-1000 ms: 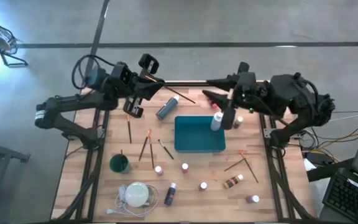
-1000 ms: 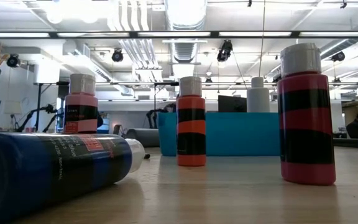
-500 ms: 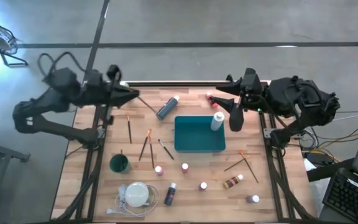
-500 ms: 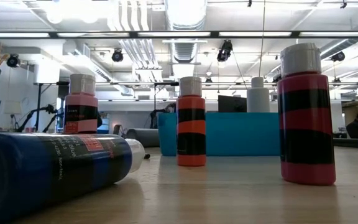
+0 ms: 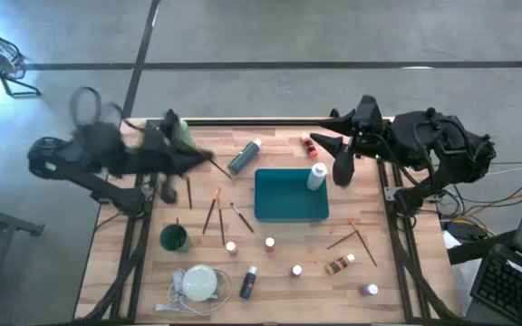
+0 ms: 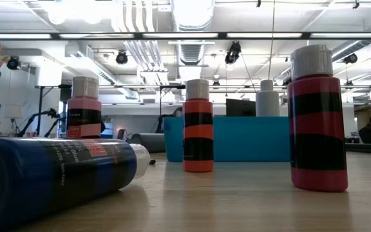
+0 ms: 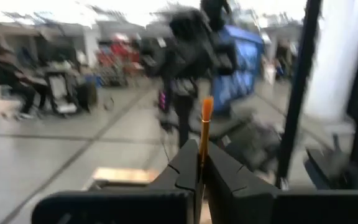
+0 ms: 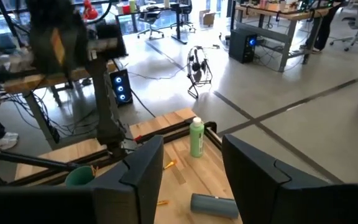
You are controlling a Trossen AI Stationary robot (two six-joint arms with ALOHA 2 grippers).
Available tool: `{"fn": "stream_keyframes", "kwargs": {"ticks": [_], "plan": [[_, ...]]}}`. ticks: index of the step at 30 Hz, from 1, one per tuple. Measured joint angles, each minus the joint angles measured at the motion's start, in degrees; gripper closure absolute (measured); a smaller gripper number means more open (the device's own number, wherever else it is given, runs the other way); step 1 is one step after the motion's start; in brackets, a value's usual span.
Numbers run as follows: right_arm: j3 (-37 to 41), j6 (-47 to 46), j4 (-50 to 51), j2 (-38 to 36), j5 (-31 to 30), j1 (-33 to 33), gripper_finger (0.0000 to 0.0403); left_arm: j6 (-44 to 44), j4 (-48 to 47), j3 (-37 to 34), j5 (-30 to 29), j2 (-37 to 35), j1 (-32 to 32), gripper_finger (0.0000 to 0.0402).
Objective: Pick & Place Paint Supplies
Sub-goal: Put the gold paintbrush into the green cup
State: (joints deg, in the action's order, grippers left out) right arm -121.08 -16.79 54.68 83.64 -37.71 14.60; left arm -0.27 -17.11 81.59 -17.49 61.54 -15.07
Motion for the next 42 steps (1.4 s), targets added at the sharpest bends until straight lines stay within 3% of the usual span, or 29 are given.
{"fn": "stream_keyframes", "kwargs": {"ticks": [4, 13, 20, 24, 28, 34, 42], "plan": [[0.1, -1.2, 1.4, 0.0, 0.0, 0.0, 0.0252, -2.6, -5.2, -0.4, -2.7, 1.7, -4.7, 0.039], [0.6, -2.1, 2.5, 0.1, -0.2, -0.1, 0.0266, -9.1, -16.5, -0.2, -30.5, -4.2, -24.2, 0.039], [0.8, -2.1, 2.4, 0.1, -1.5, -0.4, 0.0253, -20.8, -30.4, -0.8, -47.7, -7.5, -39.8, 0.039], [1.0, -2.7, 2.3, 0.2, -1.4, -0.4, 0.024, -31.8, -38.2, -2.5, -53.9, -9.1, -46.3, 0.039], [1.3, -3.6, 2.3, 0.3, -1.4, -0.4, 0.0231, -42.0, -45.2, -4.4, -58.1, -10.2, -50.9, 0.039], [1.5, -3.8, 2.2, 0.3, -1.4, -0.4, 0.0223, -49.6, -45.9, -9.4, -59.6, -10.5, -53.3, 0.039], [1.5, -3.8, 2.2, 0.3, -1.4, -0.8, 0.0235, -58.9, -46.3, -17.0, -57.2, -10.6, -53.5, 0.039]]}}
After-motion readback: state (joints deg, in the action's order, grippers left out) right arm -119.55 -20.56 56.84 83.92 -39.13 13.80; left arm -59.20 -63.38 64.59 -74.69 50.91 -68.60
